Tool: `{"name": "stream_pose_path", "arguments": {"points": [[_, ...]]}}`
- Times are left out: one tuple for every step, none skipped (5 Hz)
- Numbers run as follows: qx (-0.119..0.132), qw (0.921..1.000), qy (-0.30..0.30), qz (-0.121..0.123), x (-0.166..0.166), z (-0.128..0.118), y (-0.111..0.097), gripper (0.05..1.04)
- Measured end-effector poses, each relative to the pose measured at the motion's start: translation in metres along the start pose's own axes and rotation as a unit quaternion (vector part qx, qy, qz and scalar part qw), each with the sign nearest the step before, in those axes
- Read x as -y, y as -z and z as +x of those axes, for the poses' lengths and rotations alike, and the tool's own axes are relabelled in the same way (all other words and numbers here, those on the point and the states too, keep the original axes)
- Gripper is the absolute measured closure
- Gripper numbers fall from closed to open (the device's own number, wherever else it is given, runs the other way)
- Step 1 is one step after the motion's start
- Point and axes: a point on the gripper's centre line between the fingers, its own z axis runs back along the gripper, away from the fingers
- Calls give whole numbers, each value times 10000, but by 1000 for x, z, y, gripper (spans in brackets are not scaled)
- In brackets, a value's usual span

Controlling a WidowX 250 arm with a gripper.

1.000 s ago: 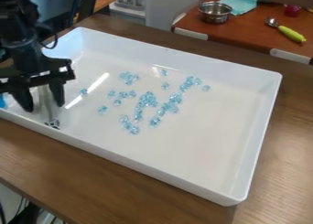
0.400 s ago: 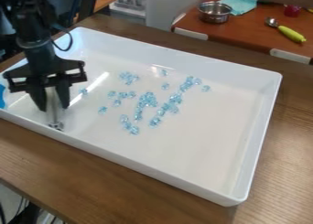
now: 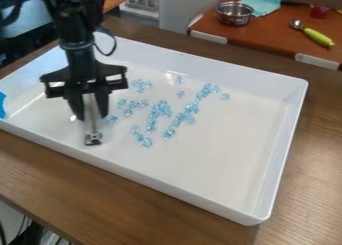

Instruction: Sweep into pile

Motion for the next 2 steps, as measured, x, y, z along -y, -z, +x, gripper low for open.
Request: {"name": "stream_pose_path", "arguments": {"points": [[17, 10000, -11, -30, 25, -1, 2, 703], [53, 9999, 79, -105, 55, -9, 2, 703]]}}
